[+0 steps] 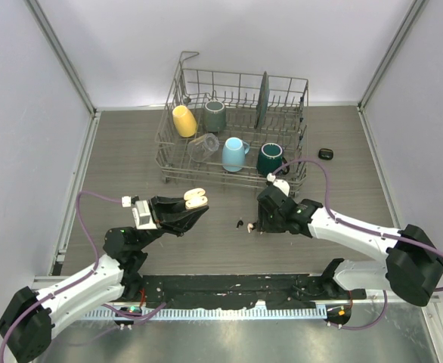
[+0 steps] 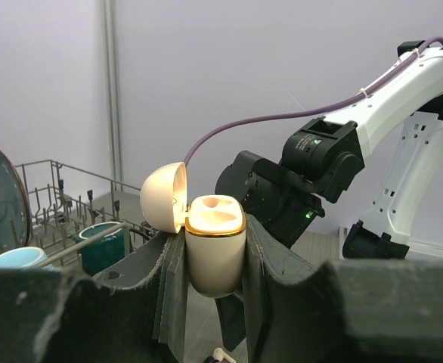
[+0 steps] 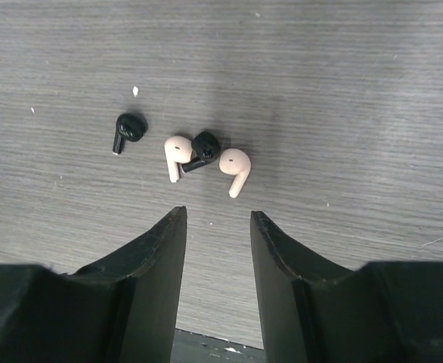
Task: Insert the wireless bluetooth earbuds into the charging case
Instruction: Pick up the earbud from the center of the board.
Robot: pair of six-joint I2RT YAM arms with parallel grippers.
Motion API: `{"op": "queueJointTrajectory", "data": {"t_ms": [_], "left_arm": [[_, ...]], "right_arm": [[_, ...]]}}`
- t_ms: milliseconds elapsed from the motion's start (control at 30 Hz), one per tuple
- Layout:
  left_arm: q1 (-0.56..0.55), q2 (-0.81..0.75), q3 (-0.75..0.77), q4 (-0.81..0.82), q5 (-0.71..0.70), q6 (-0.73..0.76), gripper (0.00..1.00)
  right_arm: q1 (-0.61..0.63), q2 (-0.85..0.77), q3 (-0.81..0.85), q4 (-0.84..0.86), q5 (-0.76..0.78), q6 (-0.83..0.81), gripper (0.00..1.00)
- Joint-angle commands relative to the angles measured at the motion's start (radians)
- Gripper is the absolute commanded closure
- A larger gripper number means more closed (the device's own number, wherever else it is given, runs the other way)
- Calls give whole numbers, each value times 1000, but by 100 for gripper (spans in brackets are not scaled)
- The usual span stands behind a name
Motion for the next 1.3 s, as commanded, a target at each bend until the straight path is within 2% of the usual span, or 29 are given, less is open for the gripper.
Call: {"op": "queueJointTrajectory", "data": {"t_ms": [0,333,400,467,633,1267], "left_arm": [[-4,-16,-4,20,-14,13,100],[-4,-24,-2,11,-18,13,100],[-4,-25,-2,11,-18,15,100],[-3,-24,-2,10,-20,15,100],[-4,-21,-2,11,-21,20,100],[-4,2,-10,27,-35,29,100]], "right_arm": [[4,-41,-24,24,-47,-26,53],[4,-153,-70,88,56,34,48],[4,-136,-71,90,82,37,48],[6,-105,-56,64,90,34,54],[4,-7,-39,65,75,21,60],[4,60,-39,145,68,14,61]]}}
